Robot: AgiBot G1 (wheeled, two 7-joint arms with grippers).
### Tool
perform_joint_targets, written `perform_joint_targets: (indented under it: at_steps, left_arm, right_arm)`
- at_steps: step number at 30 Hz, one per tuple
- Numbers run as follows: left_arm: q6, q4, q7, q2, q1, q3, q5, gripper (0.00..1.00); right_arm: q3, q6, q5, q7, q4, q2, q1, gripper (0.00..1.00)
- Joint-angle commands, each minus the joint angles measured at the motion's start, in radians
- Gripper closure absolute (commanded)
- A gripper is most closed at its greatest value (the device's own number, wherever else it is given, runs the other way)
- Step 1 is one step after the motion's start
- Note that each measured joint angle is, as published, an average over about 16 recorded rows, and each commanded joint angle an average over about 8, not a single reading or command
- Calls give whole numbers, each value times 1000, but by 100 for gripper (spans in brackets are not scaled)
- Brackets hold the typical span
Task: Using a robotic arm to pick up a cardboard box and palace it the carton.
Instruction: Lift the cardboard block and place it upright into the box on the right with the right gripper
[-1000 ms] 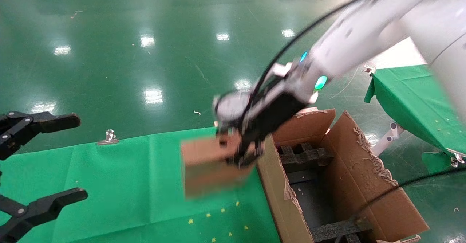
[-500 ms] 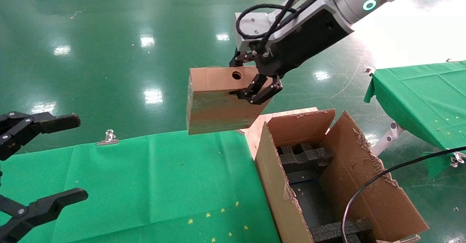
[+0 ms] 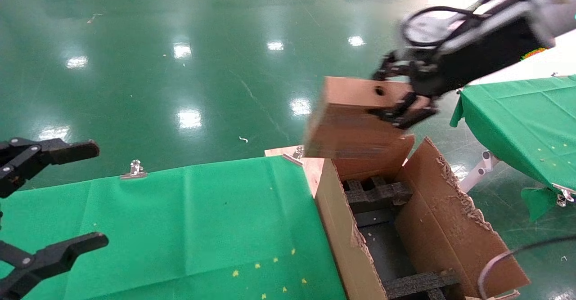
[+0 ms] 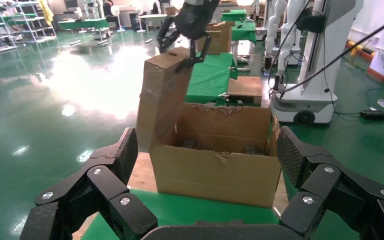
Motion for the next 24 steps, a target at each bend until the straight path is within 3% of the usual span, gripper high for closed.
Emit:
perform_joint_targets:
  at_steps: [1,12,24]
  left_arm:
    - [0,0,0,0,0,0,0,0]
    - [0,0,0,0,0,0,0,0]
    - [0,0,0,0,0,0,0,0]
  right_arm:
    - [-34,-1,9,2,13,45,22,100]
    - [-227,3,49,50,73,247,82,100]
    - [-325,3,72,64,126,286,91,100]
